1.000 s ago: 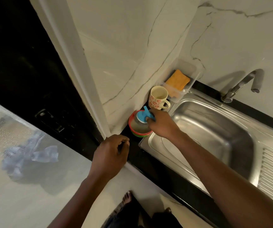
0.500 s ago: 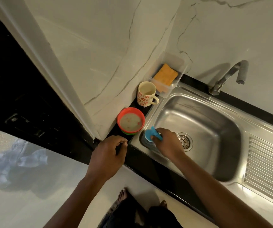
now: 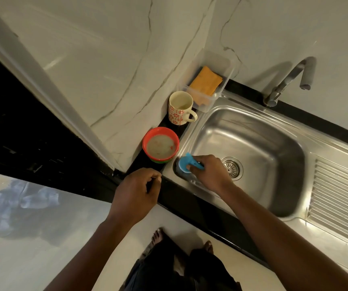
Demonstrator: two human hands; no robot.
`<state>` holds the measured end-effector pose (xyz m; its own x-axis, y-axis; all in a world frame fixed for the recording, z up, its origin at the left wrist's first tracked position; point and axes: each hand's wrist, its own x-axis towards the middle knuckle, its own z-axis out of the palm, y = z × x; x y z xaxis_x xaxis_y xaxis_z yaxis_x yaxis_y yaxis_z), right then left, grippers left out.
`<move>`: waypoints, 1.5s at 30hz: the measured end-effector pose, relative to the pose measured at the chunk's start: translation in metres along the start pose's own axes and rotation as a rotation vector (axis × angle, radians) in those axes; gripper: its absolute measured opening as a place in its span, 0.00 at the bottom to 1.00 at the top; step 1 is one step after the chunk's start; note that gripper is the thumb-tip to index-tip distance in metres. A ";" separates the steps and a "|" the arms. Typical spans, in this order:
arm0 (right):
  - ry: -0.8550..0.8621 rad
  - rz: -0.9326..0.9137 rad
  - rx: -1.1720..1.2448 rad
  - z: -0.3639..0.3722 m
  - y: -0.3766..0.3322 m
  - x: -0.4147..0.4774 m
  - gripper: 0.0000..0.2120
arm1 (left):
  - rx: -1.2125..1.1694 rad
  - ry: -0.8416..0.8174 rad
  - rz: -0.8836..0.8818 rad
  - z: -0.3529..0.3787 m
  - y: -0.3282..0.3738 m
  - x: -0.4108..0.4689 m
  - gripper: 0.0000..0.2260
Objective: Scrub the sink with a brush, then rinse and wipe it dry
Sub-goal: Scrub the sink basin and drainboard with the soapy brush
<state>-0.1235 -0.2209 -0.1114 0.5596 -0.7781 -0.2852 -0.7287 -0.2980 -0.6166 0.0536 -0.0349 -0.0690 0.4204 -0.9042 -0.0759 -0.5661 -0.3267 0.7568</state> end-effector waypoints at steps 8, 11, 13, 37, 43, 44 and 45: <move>-0.139 0.035 -0.145 -0.040 0.057 -0.029 0.14 | -0.018 -0.061 0.001 0.011 0.004 0.004 0.05; -0.048 0.060 -0.085 -0.024 0.039 -0.011 0.14 | -0.020 -0.076 0.018 0.013 0.007 0.006 0.05; -0.038 0.038 -0.016 -0.010 0.019 -0.001 0.14 | -0.010 -0.077 0.038 0.015 0.010 0.007 0.05; -0.179 0.027 0.027 -0.032 0.070 -0.038 0.14 | 0.058 -0.060 0.072 0.054 0.049 -0.001 0.06; -0.220 0.030 -0.080 -0.071 0.116 -0.057 0.10 | 0.041 -0.023 0.028 0.045 0.040 -0.005 0.06; -0.219 0.025 -0.071 -0.066 0.109 -0.050 0.11 | 0.047 -0.022 0.020 0.044 0.038 -0.006 0.06; -0.215 0.011 -0.056 -0.059 0.098 -0.042 0.12 | 0.052 -0.025 0.011 0.043 0.037 -0.007 0.06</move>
<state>-0.2419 -0.2501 -0.1167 0.6184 -0.6476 -0.4451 -0.7527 -0.3252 -0.5725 -0.0006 -0.0529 -0.0682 0.3967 -0.9140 -0.0845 -0.6068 -0.3302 0.7231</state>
